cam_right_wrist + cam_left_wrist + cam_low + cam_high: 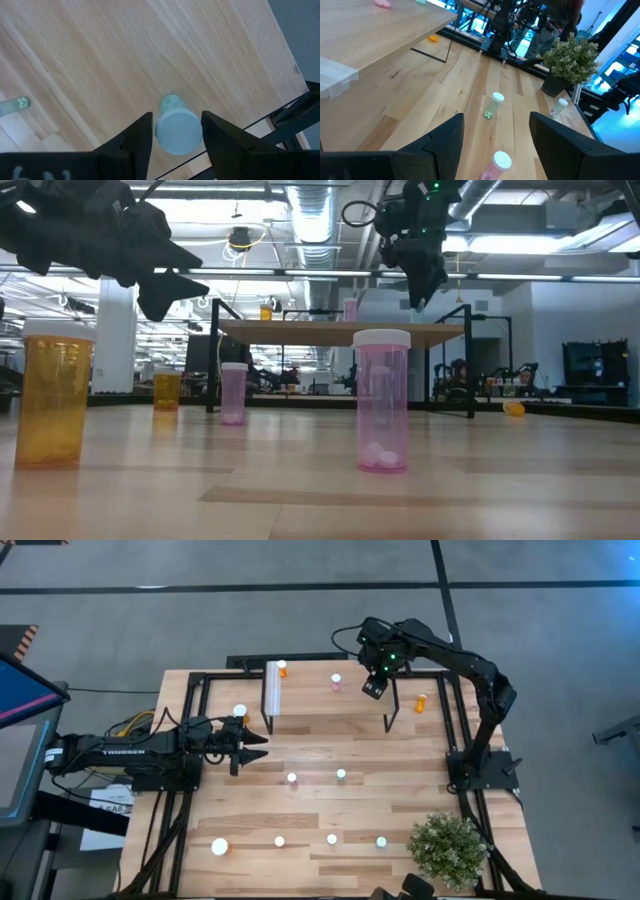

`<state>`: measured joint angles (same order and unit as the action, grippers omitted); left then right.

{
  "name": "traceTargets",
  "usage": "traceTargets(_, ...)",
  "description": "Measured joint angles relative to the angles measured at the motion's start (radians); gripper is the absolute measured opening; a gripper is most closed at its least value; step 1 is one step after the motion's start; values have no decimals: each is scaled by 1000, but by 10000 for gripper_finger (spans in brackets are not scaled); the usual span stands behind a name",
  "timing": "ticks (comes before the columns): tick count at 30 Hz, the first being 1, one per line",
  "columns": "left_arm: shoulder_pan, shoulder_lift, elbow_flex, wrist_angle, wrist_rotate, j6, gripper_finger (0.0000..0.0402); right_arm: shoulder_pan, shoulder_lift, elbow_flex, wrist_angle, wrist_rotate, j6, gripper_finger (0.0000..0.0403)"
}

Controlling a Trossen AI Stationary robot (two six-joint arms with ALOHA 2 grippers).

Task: Pick and place medicine bottles onto shelf by color
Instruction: Put the top right blue pill bottle on the shelf, then put the top small orange pill bottle on the shelf

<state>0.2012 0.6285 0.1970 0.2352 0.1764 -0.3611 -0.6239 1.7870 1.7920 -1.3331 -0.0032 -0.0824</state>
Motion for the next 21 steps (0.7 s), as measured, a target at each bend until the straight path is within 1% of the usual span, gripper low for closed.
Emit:
traceTargets(5,0,0,0,0,0,0,215,0,0,0,-1,0,4,224)
traceTargets(8,0,0,0,0,0,0,215,0,0,0,-1,0,10,234)
traceTargets(21,0,0,0,0,0,0,215,0,0,1,-24,0,22,237)
